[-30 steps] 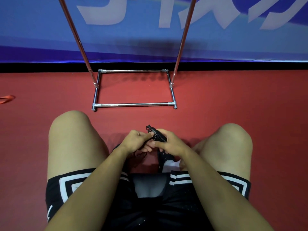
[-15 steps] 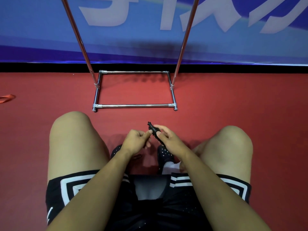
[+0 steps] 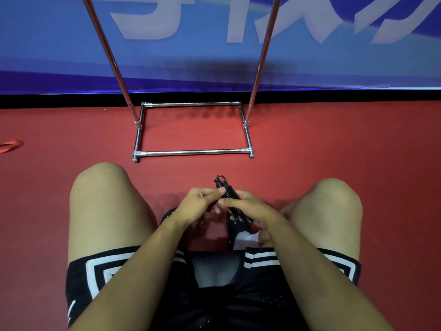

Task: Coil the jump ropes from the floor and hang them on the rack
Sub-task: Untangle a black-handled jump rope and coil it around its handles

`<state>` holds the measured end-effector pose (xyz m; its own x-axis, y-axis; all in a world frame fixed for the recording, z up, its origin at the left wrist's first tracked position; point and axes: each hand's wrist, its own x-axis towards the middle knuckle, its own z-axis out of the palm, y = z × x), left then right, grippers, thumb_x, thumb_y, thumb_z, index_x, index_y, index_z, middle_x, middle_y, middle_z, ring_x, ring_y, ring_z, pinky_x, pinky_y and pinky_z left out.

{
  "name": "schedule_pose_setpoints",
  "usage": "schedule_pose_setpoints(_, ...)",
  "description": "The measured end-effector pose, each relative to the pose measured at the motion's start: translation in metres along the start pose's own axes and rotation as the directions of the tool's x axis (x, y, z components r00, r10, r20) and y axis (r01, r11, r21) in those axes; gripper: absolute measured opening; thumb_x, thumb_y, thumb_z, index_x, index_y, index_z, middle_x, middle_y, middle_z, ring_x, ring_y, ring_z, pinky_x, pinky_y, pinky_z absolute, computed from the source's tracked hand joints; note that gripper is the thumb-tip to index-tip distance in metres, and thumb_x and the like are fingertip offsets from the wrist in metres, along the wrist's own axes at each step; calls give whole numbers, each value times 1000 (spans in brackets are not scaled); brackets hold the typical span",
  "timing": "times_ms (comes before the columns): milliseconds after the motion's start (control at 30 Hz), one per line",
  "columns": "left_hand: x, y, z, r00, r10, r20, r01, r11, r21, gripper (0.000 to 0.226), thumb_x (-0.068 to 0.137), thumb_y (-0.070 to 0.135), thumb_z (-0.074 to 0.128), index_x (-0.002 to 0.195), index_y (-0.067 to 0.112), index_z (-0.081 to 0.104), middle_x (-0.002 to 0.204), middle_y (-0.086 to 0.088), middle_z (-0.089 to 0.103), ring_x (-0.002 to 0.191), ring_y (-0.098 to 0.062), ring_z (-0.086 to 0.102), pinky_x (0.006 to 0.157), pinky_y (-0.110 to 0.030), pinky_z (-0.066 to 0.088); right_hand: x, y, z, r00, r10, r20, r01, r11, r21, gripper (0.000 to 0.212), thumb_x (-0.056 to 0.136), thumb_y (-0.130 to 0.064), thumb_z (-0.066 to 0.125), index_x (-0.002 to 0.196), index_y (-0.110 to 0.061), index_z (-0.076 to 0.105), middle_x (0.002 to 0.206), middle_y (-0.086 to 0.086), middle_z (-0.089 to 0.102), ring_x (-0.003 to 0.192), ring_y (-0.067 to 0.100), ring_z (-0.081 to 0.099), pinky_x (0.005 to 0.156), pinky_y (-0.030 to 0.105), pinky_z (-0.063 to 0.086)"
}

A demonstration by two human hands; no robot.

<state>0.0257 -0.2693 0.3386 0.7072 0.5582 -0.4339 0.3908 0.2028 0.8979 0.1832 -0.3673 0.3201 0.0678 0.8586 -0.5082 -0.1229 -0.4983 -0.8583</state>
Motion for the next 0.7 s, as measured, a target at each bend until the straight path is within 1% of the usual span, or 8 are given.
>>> schedule_pose_setpoints(133, 3, -3, -3, 998, 8, 56, -4, 997, -75, 34, 103, 25, 58, 91, -4, 72, 71, -5, 72, 58, -12, 63, 56, -19, 49, -5, -3, 4, 996, 41, 84, -54, 985, 165, 26, 99, -19, 67, 124, -19, 62, 105, 12, 73, 100, 25, 73, 79, 40, 60)
schedule_pose_setpoints(200, 5, -5, -5, 998, -4, 69, 10, 997, -80, 35, 103, 23, 59, 104, -11, 70, 81, -13, 74, 59, -13, 66, 56, -18, 51, -5, -2, 4, 1000, 4, 21, -6, 999, 52, 32, 98, -23, 69, 128, -26, 61, 105, 9, 76, 98, 24, 74, 75, 36, 59)
schedule_pose_setpoints(267, 7, -7, -7, 997, -29, 73, 35, 997, -73, 34, 102, 22, 61, 109, -9, 71, 83, -12, 73, 60, -12, 67, 57, -17, 51, -2, 2, 1, 998, -41, -44, 37, 995, -88, 32, 95, -25, 73, 125, -28, 62, 94, 2, 76, 83, 21, 74, 67, 32, 54)
schedule_pose_setpoints(367, 9, -7, -9, 995, -69, 68, 74, 995, -72, 33, 99, 24, 65, 104, -7, 74, 80, -10, 75, 62, -11, 66, 60, -17, 52, 1, 8, 0, 991, -109, -80, 95, 981, -168, 26, 93, -25, 76, 117, -25, 65, 83, 3, 71, 61, 17, 61, 57, 32, 48)
schedule_pose_setpoints(467, 9, -6, -11, 997, -80, 16, 81, 993, -91, 31, 96, 26, 69, 98, -4, 77, 86, -17, 77, 62, -12, 66, 60, -17, 53, -1, 4, 2, 992, -103, -75, 95, 990, -103, 20, 98, -35, 68, 114, -22, 66, 85, 4, 70, 65, 18, 58, 56, 29, 46)
schedule_pose_setpoints(533, 10, -6, -11, 994, -105, -36, 99, 986, -137, 31, 93, 27, 74, 96, -3, 78, 90, -16, 78, 58, -11, 65, 58, -17, 53, -1, 1, 4, 994, -80, -81, 79, 997, -21, 24, 106, -37, 50, 116, -21, 66, 86, 5, 71, 67, 18, 59, 57, 27, 46)
schedule_pose_setpoints(600, 10, -5, -12, 987, -138, -80, 125, 980, -154, 31, 89, 30, 78, 91, -1, 78, 85, -13, 78, 56, -12, 66, 55, -17, 52, 0, 1, 6, 990, -83, -111, 87, 996, 30, 32, 111, -35, 37, 119, -20, 65, 86, 8, 70, 65, 18, 58, 56, 28, 45)
schedule_pose_setpoints(700, 10, -5, -11, 975, -182, -124, 160, 973, -168, 32, 86, 34, 81, 81, 2, 77, 70, -10, 74, 51, -12, 63, 51, -20, 49, 2, 3, 6, 984, -93, -151, 98, 995, 20, 33, 111, -35, 36, 124, -21, 64, 89, 7, 69, 68, 16, 58, 60, 27, 46)
